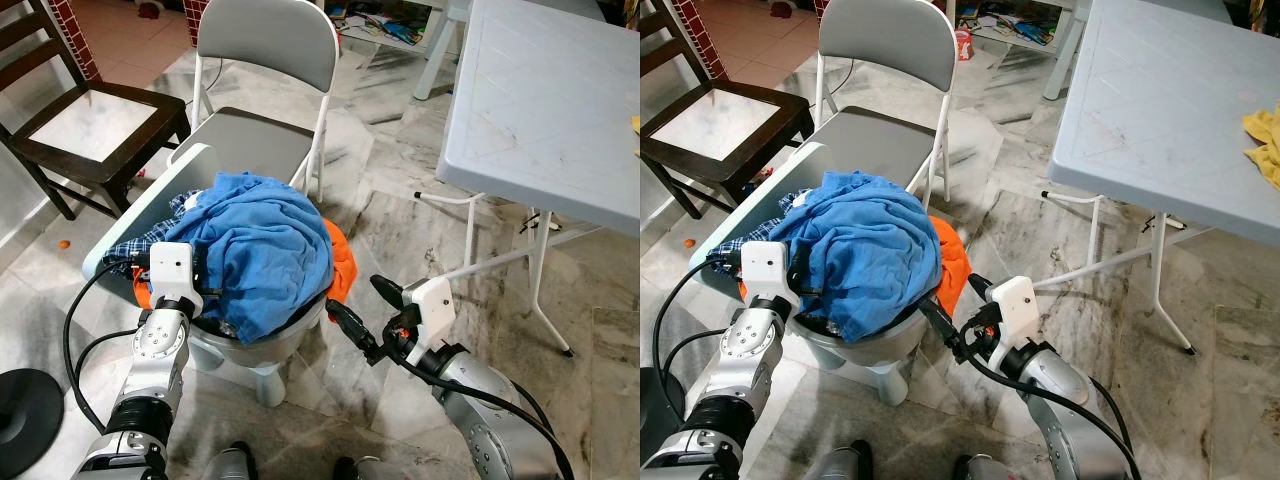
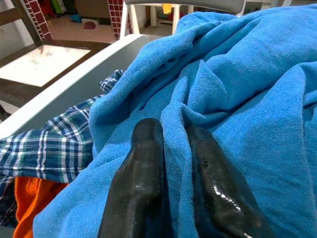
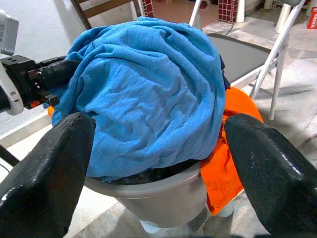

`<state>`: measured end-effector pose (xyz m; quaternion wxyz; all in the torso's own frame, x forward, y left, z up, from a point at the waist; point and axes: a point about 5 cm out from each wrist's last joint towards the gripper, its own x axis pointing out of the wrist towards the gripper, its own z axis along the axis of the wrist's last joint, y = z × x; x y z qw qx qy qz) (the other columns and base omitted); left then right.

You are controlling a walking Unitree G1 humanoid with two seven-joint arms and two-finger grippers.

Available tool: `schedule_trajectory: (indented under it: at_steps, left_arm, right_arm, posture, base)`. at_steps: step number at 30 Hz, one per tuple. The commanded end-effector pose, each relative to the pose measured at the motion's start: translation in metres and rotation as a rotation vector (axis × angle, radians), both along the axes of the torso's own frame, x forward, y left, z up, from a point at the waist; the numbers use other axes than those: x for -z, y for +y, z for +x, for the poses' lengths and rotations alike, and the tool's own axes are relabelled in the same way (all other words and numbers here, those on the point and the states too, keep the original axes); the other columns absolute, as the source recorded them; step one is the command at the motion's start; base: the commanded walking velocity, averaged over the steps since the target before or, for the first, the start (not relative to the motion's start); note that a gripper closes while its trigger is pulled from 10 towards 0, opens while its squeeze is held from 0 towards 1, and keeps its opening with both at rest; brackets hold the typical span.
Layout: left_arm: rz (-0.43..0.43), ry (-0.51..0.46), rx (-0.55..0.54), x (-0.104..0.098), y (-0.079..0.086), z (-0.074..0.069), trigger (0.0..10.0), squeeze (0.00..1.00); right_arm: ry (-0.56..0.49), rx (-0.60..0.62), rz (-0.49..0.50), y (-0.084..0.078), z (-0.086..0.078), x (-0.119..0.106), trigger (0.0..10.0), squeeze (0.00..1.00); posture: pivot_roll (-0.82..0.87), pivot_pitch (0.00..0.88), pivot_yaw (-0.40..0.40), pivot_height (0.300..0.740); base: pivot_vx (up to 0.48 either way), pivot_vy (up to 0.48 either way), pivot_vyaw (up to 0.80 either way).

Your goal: Hang hanger

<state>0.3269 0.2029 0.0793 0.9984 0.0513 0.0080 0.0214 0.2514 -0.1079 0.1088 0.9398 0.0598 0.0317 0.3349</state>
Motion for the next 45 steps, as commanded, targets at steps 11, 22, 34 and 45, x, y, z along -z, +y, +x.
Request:
schedule_trajectory:
  at_steps: [11, 22, 34, 45]
  left_arm:
    - [0.038, -0.180, -0.098, -0.037, 0.008, 0.007, 0.0, 0.00]
    - [0.241, -0.716, 0.125, -0.153, -0.047, 0.007, 0.0, 0.00]
    - [0.257, -0.846, 0.373, -0.187, -0.090, -0.011, 0.0, 0.00]
    - [0.092, -0.367, 0.284, -0.076, -0.042, -0.031, 0.0, 0.00]
  right_arm:
    - [0.003, 0.038, -0.024, -0.008, 0.002, 0.002, 10.0, 0.00]
    - [-0.003, 0.039, -0.028, -0.006, 0.003, 0.002, 10.0, 0.00]
    - [-0.004, 0.034, -0.026, 0.000, 0.004, 0.004, 10.0, 0.00]
    - [0.002, 0.029, -0.040, -0.001, 0.002, 0.008, 10.0, 0.00]
  posture:
    - [-0.01, 0.181, -0.061, 0.740]
    - [-0.01, 0.181, -0.064, 0.740]
    - [0.01, 0.182, -0.056, 0.740]
    - [0.01, 0.181, -0.056, 0.740]
  base:
    - [0.000, 0.000, 0.00]
    - [0.000, 0.000, 0.00]
    - [0.000, 0.000, 0.00]
    - [0.000, 0.000, 0.00]
